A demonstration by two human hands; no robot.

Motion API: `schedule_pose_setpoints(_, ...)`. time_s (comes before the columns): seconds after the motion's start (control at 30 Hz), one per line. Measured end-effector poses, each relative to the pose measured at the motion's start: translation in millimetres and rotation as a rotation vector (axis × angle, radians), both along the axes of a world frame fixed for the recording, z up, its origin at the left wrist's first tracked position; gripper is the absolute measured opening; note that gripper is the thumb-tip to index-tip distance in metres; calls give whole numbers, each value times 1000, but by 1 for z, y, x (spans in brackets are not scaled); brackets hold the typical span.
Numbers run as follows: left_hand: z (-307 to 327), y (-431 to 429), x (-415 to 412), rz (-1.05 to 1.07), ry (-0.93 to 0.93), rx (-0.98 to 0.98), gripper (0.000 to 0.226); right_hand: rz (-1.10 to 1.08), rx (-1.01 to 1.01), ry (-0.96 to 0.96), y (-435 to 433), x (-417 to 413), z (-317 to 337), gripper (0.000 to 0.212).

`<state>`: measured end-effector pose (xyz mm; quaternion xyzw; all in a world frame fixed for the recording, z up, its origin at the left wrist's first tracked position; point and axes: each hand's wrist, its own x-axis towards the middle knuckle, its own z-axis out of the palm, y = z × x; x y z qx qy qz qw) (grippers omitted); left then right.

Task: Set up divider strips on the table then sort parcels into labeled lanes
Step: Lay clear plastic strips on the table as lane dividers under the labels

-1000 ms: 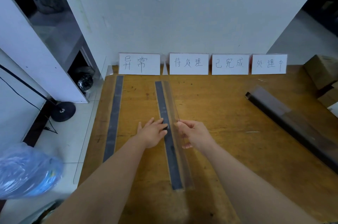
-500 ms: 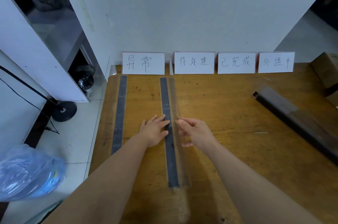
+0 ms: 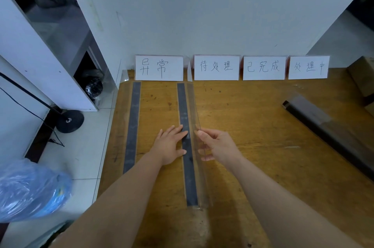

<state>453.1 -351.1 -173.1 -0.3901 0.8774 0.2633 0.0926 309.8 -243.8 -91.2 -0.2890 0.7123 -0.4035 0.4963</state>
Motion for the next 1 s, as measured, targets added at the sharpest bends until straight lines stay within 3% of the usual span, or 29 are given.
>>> schedule_pose_setpoints(0.47, 5, -2, 0, -35, -35, -2, 72, -4, -7, -29, -1, 3, 1, 37)
schedule_pose_setpoints(1.0, 3, 5, -4, -25, -72, -38, 71, 60, 1, 105, -1, -1, 4, 36)
